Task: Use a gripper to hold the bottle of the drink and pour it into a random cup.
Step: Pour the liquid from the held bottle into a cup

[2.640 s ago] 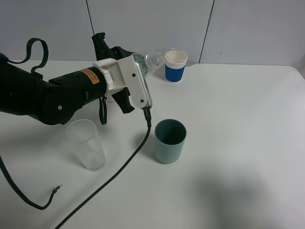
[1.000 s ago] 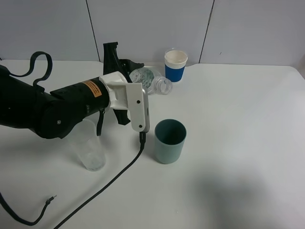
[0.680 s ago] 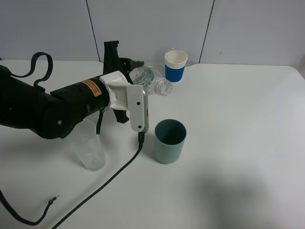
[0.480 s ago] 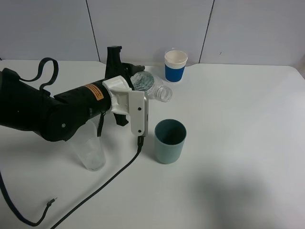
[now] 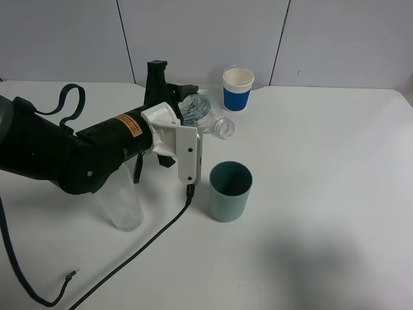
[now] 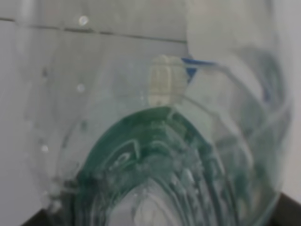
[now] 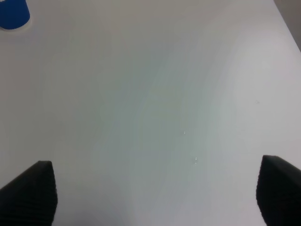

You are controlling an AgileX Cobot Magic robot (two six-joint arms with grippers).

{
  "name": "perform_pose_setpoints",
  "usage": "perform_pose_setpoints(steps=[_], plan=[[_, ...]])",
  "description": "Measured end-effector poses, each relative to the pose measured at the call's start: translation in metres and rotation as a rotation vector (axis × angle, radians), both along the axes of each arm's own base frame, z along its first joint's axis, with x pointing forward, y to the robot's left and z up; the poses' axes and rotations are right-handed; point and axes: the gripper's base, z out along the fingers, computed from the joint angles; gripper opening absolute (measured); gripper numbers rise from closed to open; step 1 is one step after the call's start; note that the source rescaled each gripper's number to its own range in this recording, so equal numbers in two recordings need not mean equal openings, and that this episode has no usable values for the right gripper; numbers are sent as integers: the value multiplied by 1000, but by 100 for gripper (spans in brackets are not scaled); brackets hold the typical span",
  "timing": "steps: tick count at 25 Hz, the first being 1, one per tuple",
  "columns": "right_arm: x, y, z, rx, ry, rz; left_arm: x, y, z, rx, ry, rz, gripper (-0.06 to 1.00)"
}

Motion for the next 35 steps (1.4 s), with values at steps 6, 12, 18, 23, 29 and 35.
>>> perform_pose_setpoints(steps=[6,12,18,23,29,35], plan=[[0,0,0,0,0,0,-3,4,-1,18,-88,-1,0],[0,0,0,0,0,0,-6,7,-8,36,-83,0,0],[0,0,0,0,0,0,-5,8,-8,31,-80,17,0],[0,0,0,0,0,0,-2,12,-17,39,-37,69,0],[0,0,0,0,0,0,-1,14,-21,38,-17,102,0],[0,0,0,0,0,0,-1,14,-20,32,-27,107,0]])
